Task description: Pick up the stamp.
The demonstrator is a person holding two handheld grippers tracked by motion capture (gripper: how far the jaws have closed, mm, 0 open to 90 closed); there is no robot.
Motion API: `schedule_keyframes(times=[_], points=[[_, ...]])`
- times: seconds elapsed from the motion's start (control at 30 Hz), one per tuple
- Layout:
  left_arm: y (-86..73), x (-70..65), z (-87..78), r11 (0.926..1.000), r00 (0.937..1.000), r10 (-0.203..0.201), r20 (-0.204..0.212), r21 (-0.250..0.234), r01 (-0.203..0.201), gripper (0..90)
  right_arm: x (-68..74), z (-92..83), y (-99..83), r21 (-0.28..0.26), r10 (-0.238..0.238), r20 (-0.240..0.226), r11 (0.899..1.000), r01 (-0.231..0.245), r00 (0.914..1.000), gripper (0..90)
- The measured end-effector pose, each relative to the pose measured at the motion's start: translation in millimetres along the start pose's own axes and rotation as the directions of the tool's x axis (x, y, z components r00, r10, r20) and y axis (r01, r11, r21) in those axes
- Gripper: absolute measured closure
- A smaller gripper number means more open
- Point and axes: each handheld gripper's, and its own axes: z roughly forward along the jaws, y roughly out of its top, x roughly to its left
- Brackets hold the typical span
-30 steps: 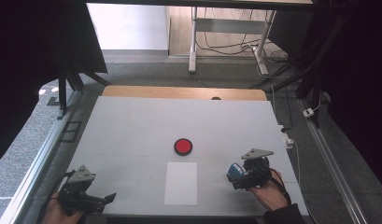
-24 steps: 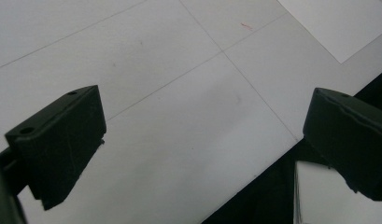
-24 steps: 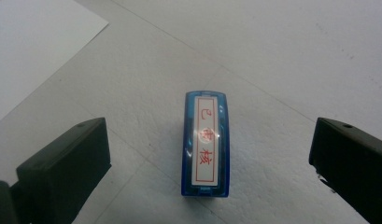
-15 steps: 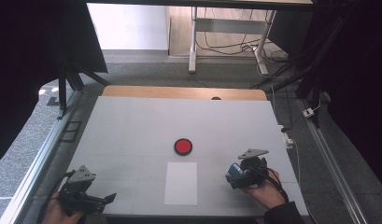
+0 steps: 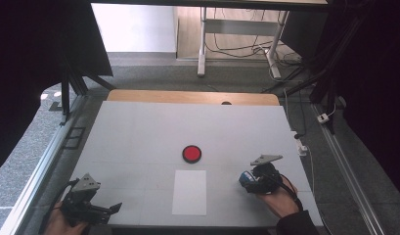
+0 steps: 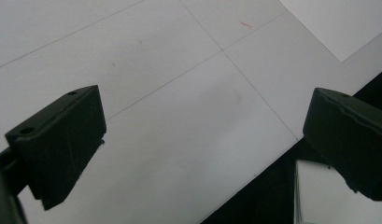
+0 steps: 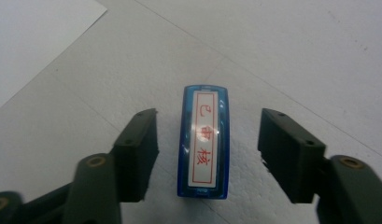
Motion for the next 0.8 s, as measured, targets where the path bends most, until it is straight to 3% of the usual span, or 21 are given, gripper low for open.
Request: schedule_keyframes(times=[0.07,0.33,0.8], points=[[0.0,0.0,0.0,1.0000,1.0000,0.000,0.000,0.000,0.000,0.0,-0.7,-0.5,0.4,0.003,0.000,-0.003,1.000,0.000,1.0000,45.0],[0.0,-0.1,0.0,1.0000,1.0000,0.001,-0.001,0.001,-0.001,0.0,-4.0,-0.8,1.6,0.013,0.003,-0.043,1.000,-0.002,0.9991,69.7],[-0.2,0.2,-0.2,1.0000,1.0000,-0.004,-0.004,-0.001,0.004,0.2,-5.7,-10.2,2.4,-0.018,-0.020,-0.052,1.000,0.019,0.9984,70.4]])
